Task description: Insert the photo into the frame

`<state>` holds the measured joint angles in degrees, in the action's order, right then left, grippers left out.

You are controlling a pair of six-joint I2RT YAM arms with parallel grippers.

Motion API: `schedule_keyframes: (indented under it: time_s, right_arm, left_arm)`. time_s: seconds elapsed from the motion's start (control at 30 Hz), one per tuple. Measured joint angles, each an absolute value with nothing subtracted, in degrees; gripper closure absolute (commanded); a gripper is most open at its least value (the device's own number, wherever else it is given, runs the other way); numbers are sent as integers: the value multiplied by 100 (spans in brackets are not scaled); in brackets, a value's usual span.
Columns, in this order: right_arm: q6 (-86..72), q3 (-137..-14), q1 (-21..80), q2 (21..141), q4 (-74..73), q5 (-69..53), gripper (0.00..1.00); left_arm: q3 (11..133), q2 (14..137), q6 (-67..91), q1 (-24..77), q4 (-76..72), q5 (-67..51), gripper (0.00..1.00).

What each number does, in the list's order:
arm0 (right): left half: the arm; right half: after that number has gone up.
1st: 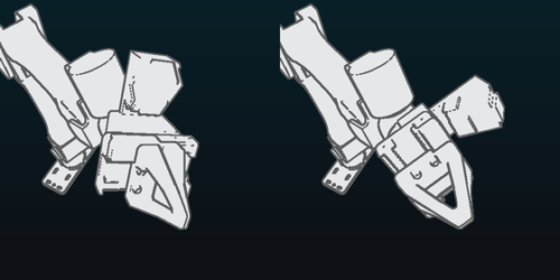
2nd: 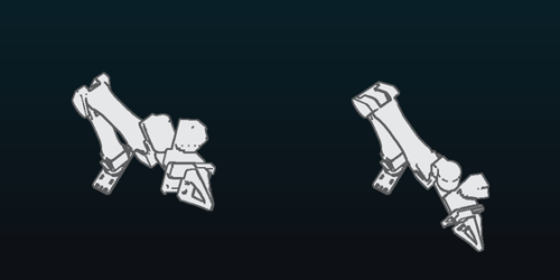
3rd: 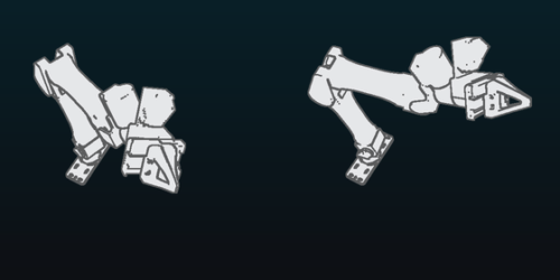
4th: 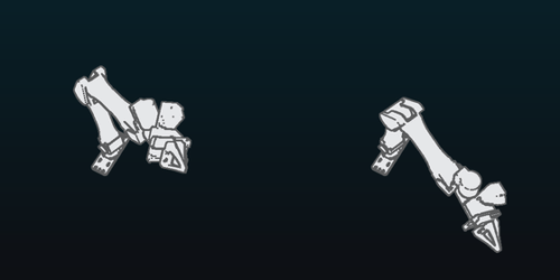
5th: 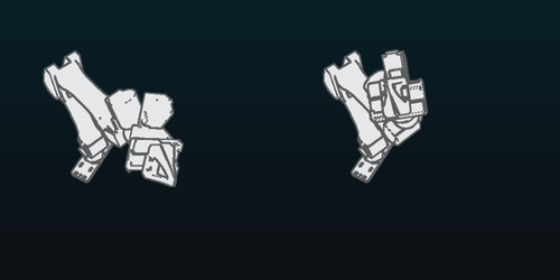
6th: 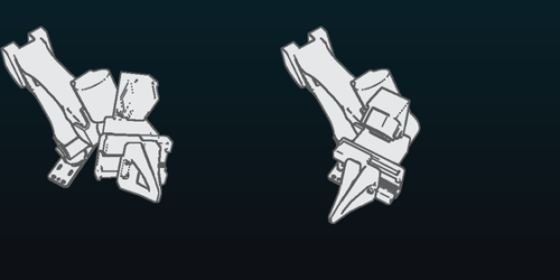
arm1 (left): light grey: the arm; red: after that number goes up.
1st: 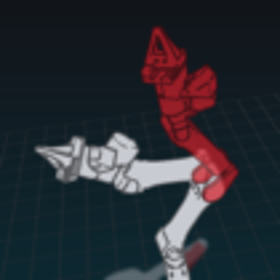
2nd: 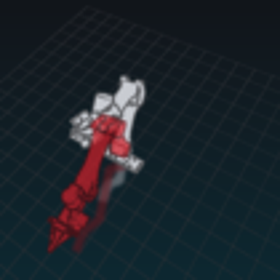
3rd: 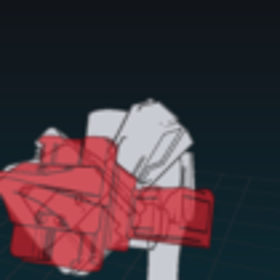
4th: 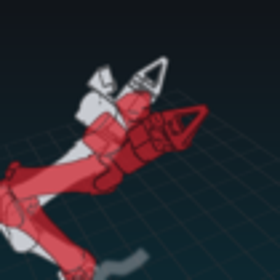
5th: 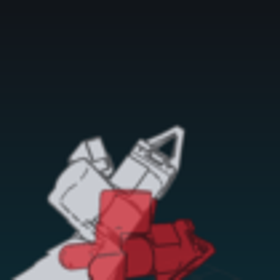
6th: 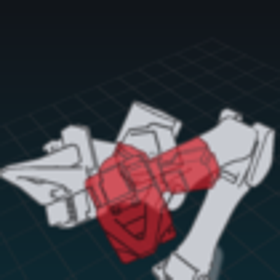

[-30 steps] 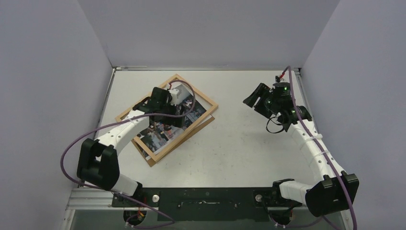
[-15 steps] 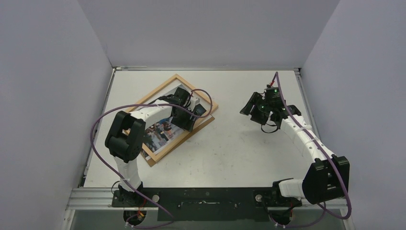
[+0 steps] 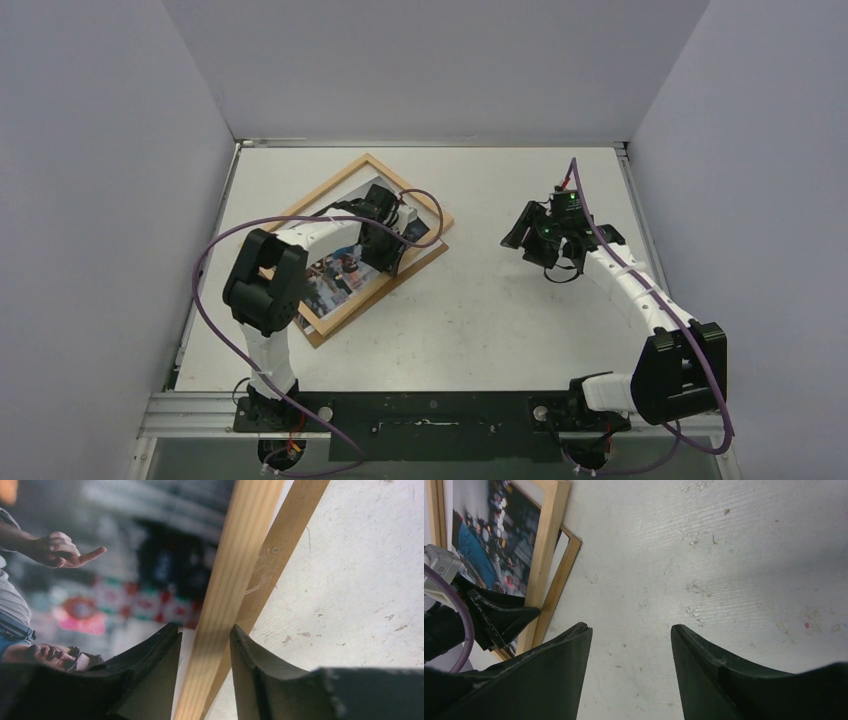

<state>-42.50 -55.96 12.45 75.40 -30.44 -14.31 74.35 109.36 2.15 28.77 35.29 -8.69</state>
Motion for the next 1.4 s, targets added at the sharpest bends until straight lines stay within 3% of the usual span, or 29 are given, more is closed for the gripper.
schedule_keyframes:
  time_s: [0.23, 0.5, 0.73, 0.9, 1.1, 1.4]
  right_arm:
    - [-4268, -5452, 1247, 7537, -3006, -1455, 40]
    - [-4270, -5450, 1247, 7535, -2897, -1745, 36]
    - [-4311, -5450, 1271, 7540, -2467, -2368, 25]
    - [-4729, -5290, 1500, 7568, -1372, -2821, 18]
    - [-5618, -5273, 2316, 8136, 139, -3011, 15]
    - [-6486, -6156, 3789, 9489, 1092, -2958, 14]
  left_arm:
    - [7550, 10940, 93, 2917, 3581, -893, 100]
    - [8388, 10936, -71, 2788, 4296, -917, 100]
    - [9419, 10801, 99, 2397, 4888, -620, 100]
    - [10022, 10801, 692, 2001, 5092, -322, 100]
    - [10709, 10827, 1074, 1894, 5581, 165, 100]
    - [11712, 11242, 1173, 1822, 6075, 541, 100]
